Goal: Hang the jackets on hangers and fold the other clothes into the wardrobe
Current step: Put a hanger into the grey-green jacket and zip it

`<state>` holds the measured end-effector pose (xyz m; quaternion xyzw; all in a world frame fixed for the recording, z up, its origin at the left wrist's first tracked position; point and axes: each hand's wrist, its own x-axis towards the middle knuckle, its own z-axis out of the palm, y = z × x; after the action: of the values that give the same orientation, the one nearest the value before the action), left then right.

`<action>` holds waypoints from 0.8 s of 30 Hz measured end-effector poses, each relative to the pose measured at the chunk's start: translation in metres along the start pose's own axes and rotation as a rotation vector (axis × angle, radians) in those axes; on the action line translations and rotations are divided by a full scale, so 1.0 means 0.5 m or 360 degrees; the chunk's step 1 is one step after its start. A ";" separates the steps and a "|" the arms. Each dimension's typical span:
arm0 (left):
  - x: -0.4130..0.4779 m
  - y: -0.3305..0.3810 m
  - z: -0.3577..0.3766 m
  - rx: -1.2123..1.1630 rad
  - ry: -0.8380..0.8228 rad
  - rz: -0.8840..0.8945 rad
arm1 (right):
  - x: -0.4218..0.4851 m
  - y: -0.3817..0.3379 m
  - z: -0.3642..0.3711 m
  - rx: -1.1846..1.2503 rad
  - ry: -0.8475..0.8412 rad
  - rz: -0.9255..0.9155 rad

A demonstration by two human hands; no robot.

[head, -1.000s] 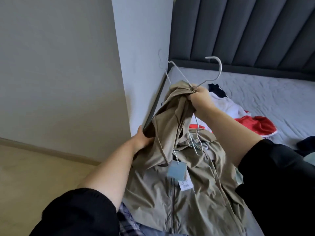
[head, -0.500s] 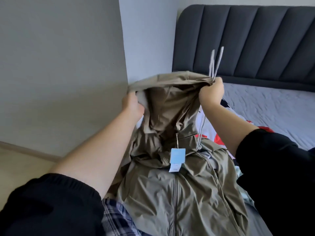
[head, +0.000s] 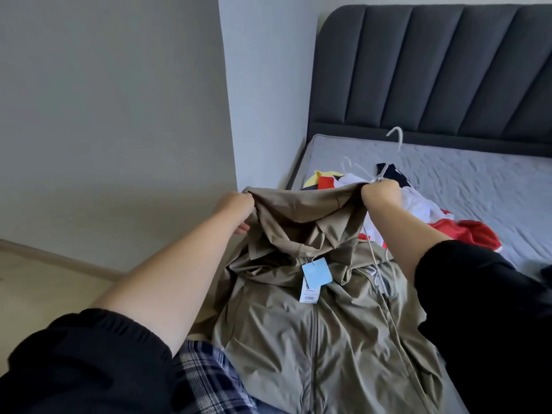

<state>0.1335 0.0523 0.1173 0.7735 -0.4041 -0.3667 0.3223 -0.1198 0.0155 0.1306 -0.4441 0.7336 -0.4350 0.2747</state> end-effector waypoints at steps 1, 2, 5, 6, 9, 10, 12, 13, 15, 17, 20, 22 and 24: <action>0.005 -0.003 -0.002 0.0068 0.0047 0.0012 | -0.001 -0.002 -0.001 -0.0054 -0.0015 -0.0047; 0.008 -0.004 -0.003 0.0079 0.0058 -0.0004 | 0.000 -0.005 0.001 -0.0099 -0.0042 -0.0065; 0.017 -0.003 0.007 -0.0331 -0.0073 -0.0107 | -0.008 -0.009 0.014 -0.0066 -0.0150 -0.0182; 0.018 -0.001 0.009 -0.0469 -0.0111 -0.0108 | -0.014 -0.015 0.020 0.0018 -0.0180 -0.0227; 0.023 0.011 0.014 -0.0748 -0.0201 -0.0050 | -0.033 -0.026 0.038 0.0418 -0.0418 -0.0244; 0.020 0.018 0.014 -0.0833 -0.0252 -0.0014 | -0.042 -0.028 0.047 0.0497 -0.0548 -0.0232; 0.010 0.033 0.012 -0.0910 -0.0362 0.0120 | -0.051 -0.023 0.075 0.0496 -0.0753 -0.0160; 0.004 0.041 0.010 -0.0902 -0.0406 0.0198 | -0.053 -0.017 0.090 0.0457 -0.0813 -0.0118; -0.008 0.052 0.007 -0.0849 -0.0461 0.0336 | -0.060 0.000 0.117 0.0354 -0.0908 -0.0059; -0.018 0.058 0.005 -0.0808 -0.0462 0.0403 | -0.070 0.017 0.135 0.0268 -0.0989 -0.0050; -0.032 0.061 0.005 -0.0798 -0.0482 0.0452 | -0.083 0.035 0.155 0.0231 -0.1091 -0.0011; -0.042 0.060 0.005 -0.0746 -0.0553 0.0507 | -0.091 0.038 0.164 0.0214 -0.1122 0.0007; -0.049 0.058 0.007 -0.0691 -0.0619 0.0559 | -0.098 0.039 0.170 0.0210 -0.1158 0.0015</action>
<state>0.1094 0.0592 0.1457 0.5210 -0.4976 -0.5238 0.4545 -0.0384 0.0300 0.0744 -0.5475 0.5603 -0.2937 0.5477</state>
